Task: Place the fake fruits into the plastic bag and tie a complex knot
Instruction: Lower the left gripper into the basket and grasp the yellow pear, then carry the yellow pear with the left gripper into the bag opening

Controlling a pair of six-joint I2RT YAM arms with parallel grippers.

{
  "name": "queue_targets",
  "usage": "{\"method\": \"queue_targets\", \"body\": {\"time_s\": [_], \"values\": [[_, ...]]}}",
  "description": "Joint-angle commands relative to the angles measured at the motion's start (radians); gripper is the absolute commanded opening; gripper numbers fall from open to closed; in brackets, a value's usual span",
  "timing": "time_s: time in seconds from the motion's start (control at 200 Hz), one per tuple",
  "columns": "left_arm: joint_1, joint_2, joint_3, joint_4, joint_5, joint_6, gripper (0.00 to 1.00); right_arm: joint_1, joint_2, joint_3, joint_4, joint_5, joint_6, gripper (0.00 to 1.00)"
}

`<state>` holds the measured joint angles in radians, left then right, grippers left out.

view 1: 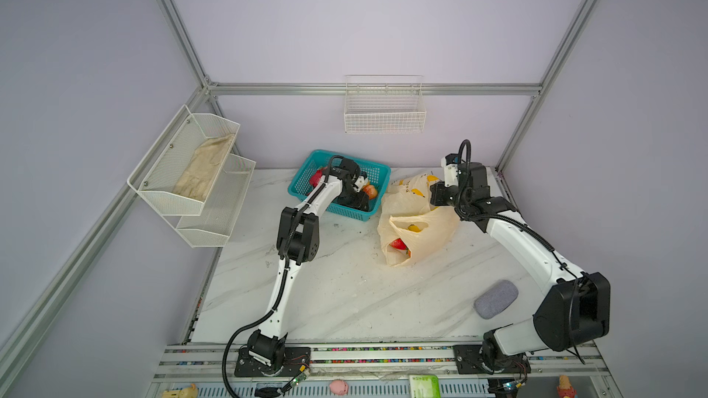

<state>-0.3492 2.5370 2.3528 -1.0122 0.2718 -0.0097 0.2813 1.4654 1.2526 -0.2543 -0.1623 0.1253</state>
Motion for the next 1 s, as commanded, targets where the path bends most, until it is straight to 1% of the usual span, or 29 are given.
{"method": "queue_targets", "body": {"time_s": [0.0, 0.09, 0.255, 0.345, 0.42, 0.495, 0.595, 0.605, 0.66, 0.715, 0.755, 0.83, 0.93, 0.995], "values": [[-0.002, -0.122, 0.074, 0.038, -0.007, -0.009, 0.51, -0.002, -0.014, -0.013, 0.013, 0.004, -0.004, 0.0], [-0.002, -0.206, 0.01, 0.092, 0.006, -0.027, 0.49, -0.002, -0.018, -0.015, 0.013, 0.006, -0.004, 0.0], [-0.002, -0.378, -0.178, 0.196, 0.012, -0.071, 0.47, -0.001, -0.022, -0.016, 0.013, 0.004, -0.003, 0.0], [-0.004, -0.478, -0.283, 0.238, 0.035, -0.106, 0.45, -0.002, -0.025, -0.013, 0.015, 0.004, 0.0, 0.0], [-0.013, -0.589, -0.437, 0.302, 0.049, -0.131, 0.44, -0.002, -0.028, -0.012, 0.019, 0.005, 0.004, 0.0], [-0.03, -0.727, -0.634, 0.411, 0.059, -0.161, 0.44, -0.002, -0.026, -0.012, 0.021, 0.002, 0.006, 0.0], [-0.054, -0.906, -0.885, 0.548, 0.101, -0.199, 0.43, -0.002, -0.021, -0.006, 0.017, -0.001, 0.003, 0.0], [-0.055, -0.923, -0.91, 0.559, 0.107, -0.222, 0.43, -0.002, -0.019, -0.005, 0.017, 0.0, 0.002, 0.0], [-0.08, -1.003, -1.02, 0.613, 0.13, -0.253, 0.42, -0.002, -0.022, -0.002, 0.016, 0.001, 0.004, 0.0], [-0.127, -1.064, -1.109, 0.656, 0.146, -0.258, 0.42, -0.002, -0.025, -0.001, 0.019, -0.001, 0.006, 0.0], [-0.168, -1.09, -1.156, 0.679, 0.137, -0.27, 0.42, -0.002, -0.029, 0.0, 0.019, 0.001, 0.006, 0.0], [-0.237, -1.105, -1.197, 0.702, 0.118, -0.298, 0.42, -0.002, -0.028, 0.003, 0.019, 0.001, 0.007, 0.0], [-0.302, -1.073, -1.21, 0.707, 0.071, -0.329, 0.41, -0.001, -0.029, 0.008, 0.013, -0.003, 0.004, 0.0], [-0.33, -1.043, -1.202, 0.711, 0.068, -0.333, 0.4, -0.002, -0.031, 0.011, 0.009, -0.008, 0.005, 0.0]]}}
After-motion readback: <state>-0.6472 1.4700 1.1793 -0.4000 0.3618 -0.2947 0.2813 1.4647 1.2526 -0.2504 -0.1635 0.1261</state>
